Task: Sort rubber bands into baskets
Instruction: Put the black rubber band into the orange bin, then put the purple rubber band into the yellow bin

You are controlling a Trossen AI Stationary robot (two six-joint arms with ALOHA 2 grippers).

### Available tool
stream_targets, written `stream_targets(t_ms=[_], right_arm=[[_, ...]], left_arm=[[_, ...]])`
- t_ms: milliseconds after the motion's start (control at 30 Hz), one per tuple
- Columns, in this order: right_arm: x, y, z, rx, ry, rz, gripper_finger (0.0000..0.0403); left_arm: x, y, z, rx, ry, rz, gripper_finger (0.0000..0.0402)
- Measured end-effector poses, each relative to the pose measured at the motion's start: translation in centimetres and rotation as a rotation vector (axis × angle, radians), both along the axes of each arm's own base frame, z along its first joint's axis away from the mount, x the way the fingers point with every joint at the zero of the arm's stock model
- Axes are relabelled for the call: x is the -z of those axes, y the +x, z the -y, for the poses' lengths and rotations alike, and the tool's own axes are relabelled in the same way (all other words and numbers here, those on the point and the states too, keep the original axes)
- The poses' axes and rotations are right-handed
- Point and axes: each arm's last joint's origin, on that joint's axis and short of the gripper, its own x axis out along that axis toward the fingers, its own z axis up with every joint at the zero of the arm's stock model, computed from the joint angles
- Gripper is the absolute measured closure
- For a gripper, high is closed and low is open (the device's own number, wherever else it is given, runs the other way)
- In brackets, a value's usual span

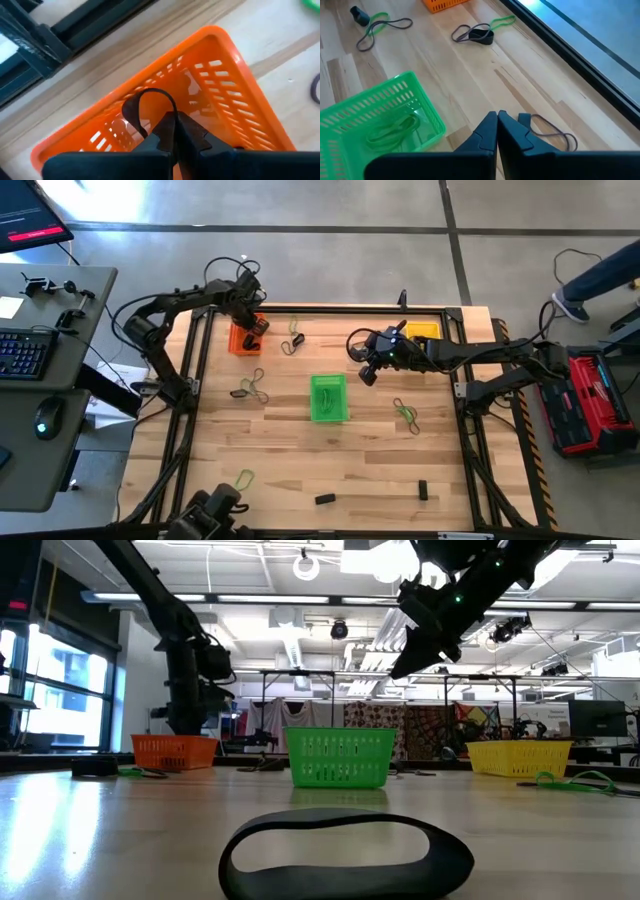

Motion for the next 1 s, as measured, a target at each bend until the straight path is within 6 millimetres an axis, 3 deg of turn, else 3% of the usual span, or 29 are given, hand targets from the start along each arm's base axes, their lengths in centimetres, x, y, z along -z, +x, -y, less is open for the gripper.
stream_targets(t_ms=[167,400,733,1000], right_arm=[[0.0,0.0,0.0,0.014,0.014,0.009,0.0403],[0.0,0.0,0.0,0.015,0.015,0.009,0.0403],[0.0,0.0,0.0,0.031,0.032,0.02,0.0403],[0.0,0.0,0.0,0.027,0.013,0.011,0.0403]], left_arm=[[0.2,0.0,0.0,0.042,-0.001,-0.015,0.0394],[-0.8,-0.2,0.1,0.064,0.036,-0.013,0.0349],[-4.3,-0.8,0.9,0.052,0.16,0.028,0.0284],[-7.5,-0.5,2.5,0.059,0.265,0.112,0.0284]])
